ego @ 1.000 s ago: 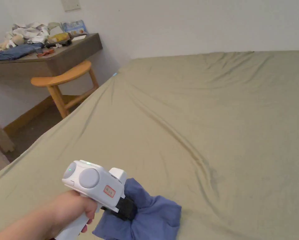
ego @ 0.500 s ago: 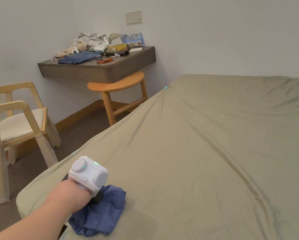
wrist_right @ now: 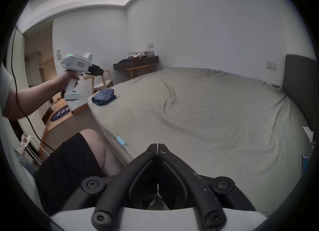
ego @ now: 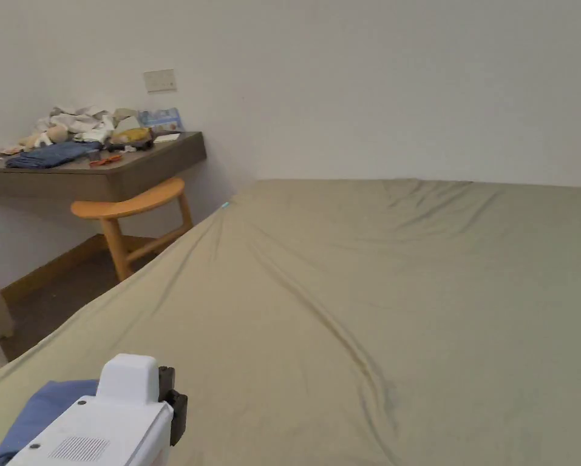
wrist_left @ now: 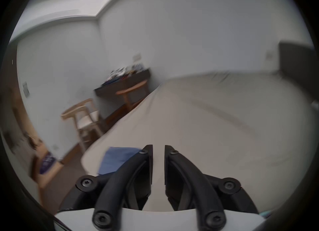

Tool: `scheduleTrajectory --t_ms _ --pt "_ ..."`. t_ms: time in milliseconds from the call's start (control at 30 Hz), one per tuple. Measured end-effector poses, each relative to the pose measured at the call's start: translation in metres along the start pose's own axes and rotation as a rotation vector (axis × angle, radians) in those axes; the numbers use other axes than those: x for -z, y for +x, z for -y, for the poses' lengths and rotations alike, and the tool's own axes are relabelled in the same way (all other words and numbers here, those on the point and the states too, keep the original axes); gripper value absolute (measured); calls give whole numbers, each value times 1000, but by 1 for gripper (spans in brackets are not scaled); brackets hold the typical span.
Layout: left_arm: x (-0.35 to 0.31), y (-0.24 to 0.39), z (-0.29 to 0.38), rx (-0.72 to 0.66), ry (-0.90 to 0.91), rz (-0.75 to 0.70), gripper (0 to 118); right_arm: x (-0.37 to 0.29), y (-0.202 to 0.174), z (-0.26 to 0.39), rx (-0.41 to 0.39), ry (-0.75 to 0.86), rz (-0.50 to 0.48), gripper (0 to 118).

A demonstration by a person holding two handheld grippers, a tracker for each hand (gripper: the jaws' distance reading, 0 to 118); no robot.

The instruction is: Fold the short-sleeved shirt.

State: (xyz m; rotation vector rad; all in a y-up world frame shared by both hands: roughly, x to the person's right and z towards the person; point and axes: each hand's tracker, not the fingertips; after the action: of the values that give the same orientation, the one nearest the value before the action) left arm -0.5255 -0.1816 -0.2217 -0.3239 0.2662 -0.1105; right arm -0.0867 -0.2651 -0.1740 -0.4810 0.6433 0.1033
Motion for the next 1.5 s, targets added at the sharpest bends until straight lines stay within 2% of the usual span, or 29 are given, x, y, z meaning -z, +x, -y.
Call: scheduleTrajectory --t_ms 67,167,300,433,500,600,700,800,900,967,1200,1233,1267,1300,1333,1367,1433,1467,1500 --pt "-52 51 1 -2 142 23 0 -13 3 2 22 44 45 1" --pt "-98 112 1 -57 226 179 0 -34 5 -6 19 109 152 1" --pt "-111 187 2 -6 206 336 0 -60 20 -19 23 199 300 1" --pt "-114 220 1 -42 283 426 0 -77 32 -30 14 203 465 1" --pt "-117 231 -3 2 241 389 0 -87 39 -34 29 221 511 1" --pt "-123 225 -6 -62 243 398 0 -97 46 -34 12 239 593 1" --pt "-131 224 -4 -15 268 369 0 -106 54 -32 68 269 621 1" --pt "-137 222 -3 14 264 371 0 -115 56 -32 87 277 648 1" --pt "-145 213 -5 -5 277 349 0 -122 53 -32 84 279 677 1" --pt "-149 208 -7 -31 277 347 0 -126 53 -31 114 287 681 1" --pt "-159 198 -11 -94 284 381 0 -127 47 -26 92 265 686 1" --pt "-160 198 -11 -97 289 382 3 -126 46 -25 89 260 695 1" --pt "-161 198 -11 -94 290 381 13 -125 46 -24 88 258 708 1" --pt "-161 199 -12 -85 288 375 24 -125 47 -24 95 259 721 2" --pt "-161 202 -11 -76 287 373 45 -125 47 -24 102 261 721 6" --pt "-161 202 -10 -69 290 371 77 -126 50 -22 113 259 721 18" --pt "-163 203 -7 -64 305 365 113 -125 52 -22 128 248 715 54" --pt "-164 204 -6 -63 317 370 118 -125 52 -21 129 253 713 73" --pt "-164 204 -6 -58 319 372 118 -125 53 -19 125 259 717 83"
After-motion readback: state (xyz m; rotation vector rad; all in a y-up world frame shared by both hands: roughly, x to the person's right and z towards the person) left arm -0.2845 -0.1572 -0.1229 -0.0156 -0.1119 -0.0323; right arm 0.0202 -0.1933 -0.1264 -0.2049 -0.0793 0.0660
